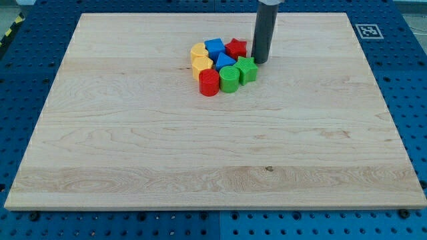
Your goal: Move the green blocks to the bottom center
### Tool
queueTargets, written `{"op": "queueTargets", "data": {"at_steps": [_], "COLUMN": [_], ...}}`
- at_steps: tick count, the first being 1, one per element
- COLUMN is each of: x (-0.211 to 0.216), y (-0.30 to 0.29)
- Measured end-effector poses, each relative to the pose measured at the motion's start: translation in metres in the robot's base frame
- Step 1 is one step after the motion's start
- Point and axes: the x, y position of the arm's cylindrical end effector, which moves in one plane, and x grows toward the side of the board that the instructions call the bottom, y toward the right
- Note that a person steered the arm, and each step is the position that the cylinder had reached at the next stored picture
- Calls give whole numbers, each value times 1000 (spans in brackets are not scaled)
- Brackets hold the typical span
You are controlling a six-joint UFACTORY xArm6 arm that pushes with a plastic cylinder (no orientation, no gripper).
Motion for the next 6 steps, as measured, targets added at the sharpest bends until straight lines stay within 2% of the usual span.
{"op": "queueTargets", "data": {"at_steps": [1,2,3,4,5,6], "x": [-2,30,96,140,137,155], "y": [-25,-32,-25,1,4,20]}}
